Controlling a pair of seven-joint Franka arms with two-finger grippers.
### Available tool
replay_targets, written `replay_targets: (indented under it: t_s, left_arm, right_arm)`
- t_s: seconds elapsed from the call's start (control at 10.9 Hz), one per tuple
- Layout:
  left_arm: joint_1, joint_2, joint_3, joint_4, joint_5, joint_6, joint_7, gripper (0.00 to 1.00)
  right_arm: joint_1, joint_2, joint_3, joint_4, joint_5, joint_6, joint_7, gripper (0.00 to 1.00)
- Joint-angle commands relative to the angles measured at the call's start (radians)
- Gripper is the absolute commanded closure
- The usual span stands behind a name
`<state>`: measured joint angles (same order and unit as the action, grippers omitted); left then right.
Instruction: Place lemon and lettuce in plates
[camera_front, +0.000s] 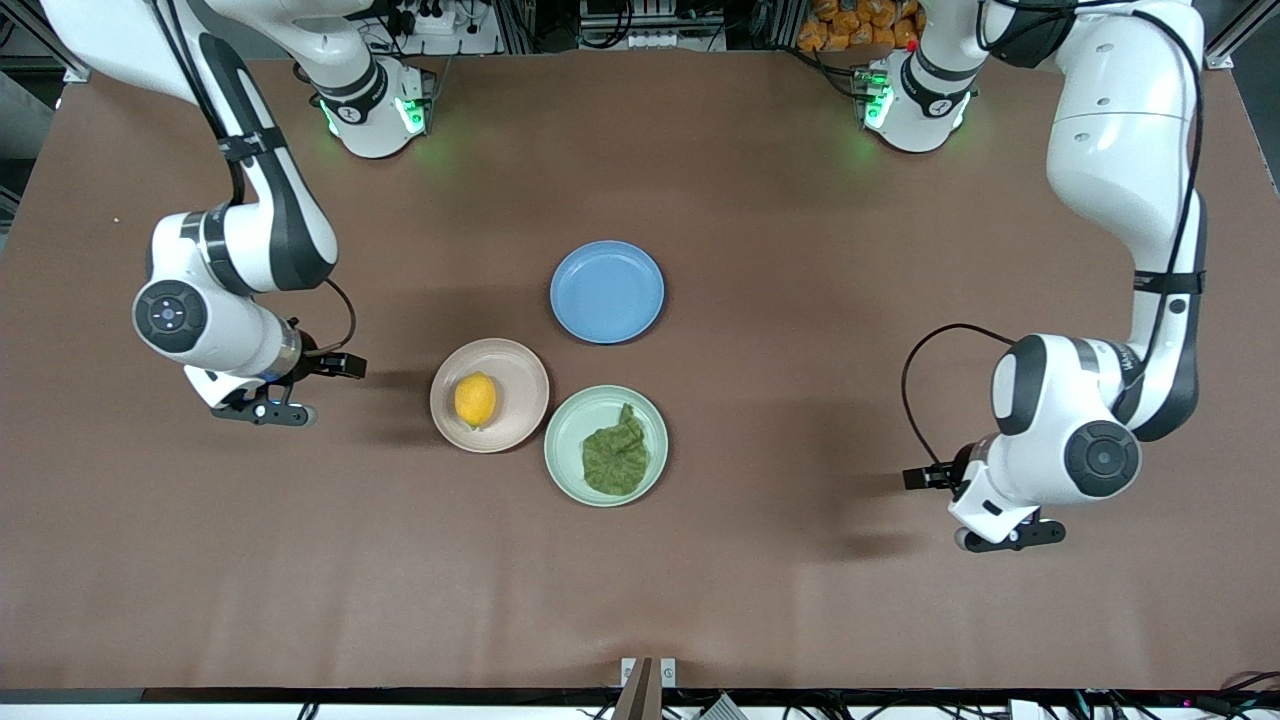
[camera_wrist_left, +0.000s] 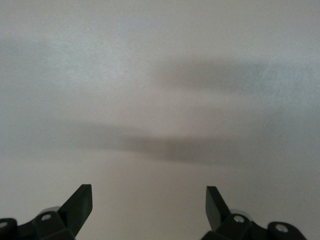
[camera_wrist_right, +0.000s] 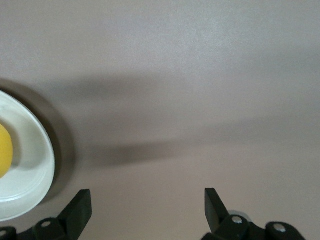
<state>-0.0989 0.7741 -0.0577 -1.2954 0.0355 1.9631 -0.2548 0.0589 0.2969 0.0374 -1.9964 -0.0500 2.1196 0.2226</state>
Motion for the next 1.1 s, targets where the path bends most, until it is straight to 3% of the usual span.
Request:
replay_targets:
  t_s: [0.0,0.18,0.73,1.01]
  left_arm:
    - [0.03,-0.099,-0.008,-0.022,0.026,-0.113,0.071,0.0]
    - [0.048,-0.171,-0.008,-0.022,0.026,-0.185,0.072,0.0]
    - [0.074,-0.34,-0.011,-0.024,0.023,-0.283,0.143,0.0]
    - [0.073,-0.438,-0.011,-0.024,0.018,-0.352,0.151,0.0]
  right_arm:
    - [-0.066,-0.038,-0.011,-0.009,0.126,-0.02,-0.181,0.0]
    - [-0.067,-0.064,-0.011,-0.019,0.13,-0.021,-0.181,0.0]
    - [-0.067,-0.264,-0.011,-0.171,0.127,-0.007,-0.184,0.0]
    - [-0.067,-0.308,-0.011,-0.199,0.119,-0.01,-0.184,0.0]
